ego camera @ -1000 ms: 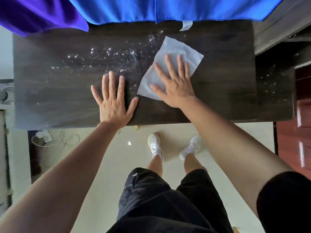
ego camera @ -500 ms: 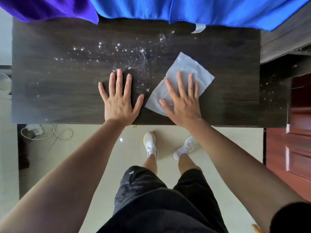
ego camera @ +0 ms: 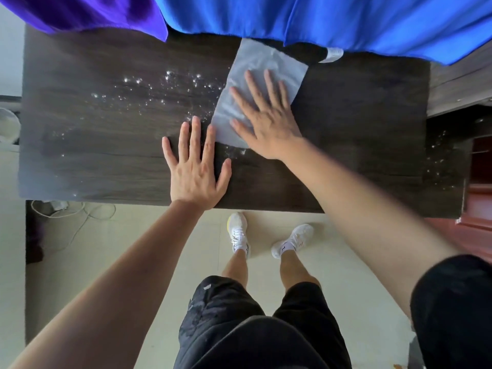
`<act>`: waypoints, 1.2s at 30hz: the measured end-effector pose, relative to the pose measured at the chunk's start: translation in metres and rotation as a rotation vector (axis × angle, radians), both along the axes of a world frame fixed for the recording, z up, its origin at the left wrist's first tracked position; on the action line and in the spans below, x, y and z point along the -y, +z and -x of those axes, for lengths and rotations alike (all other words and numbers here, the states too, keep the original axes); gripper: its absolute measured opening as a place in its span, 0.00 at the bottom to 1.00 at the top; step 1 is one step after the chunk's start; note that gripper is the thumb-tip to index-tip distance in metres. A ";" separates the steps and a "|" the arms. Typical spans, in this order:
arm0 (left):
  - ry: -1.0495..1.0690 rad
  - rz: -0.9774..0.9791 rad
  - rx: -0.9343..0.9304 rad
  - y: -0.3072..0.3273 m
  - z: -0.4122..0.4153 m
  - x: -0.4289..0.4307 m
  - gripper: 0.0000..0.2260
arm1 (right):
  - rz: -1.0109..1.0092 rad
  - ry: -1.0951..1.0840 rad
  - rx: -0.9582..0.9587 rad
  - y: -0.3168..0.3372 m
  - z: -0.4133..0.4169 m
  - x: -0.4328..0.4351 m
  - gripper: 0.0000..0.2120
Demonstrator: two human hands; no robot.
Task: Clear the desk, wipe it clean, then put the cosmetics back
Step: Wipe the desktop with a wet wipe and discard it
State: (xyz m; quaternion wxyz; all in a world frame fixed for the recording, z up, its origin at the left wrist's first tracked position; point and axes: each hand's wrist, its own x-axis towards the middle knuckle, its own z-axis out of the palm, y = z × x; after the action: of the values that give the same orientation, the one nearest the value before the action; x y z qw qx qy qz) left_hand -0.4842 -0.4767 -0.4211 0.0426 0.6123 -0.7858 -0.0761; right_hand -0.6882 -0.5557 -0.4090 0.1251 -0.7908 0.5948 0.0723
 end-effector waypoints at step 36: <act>0.061 -0.010 0.016 0.010 0.002 0.000 0.32 | 0.017 -0.243 -0.021 -0.003 0.019 0.029 0.37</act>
State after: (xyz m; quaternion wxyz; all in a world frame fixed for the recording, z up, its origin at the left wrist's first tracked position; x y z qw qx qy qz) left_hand -0.4858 -0.4766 -0.4115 0.0353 0.6366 -0.7668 -0.0738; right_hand -0.7067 -0.5844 -0.4118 0.1200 -0.7132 0.6880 0.0598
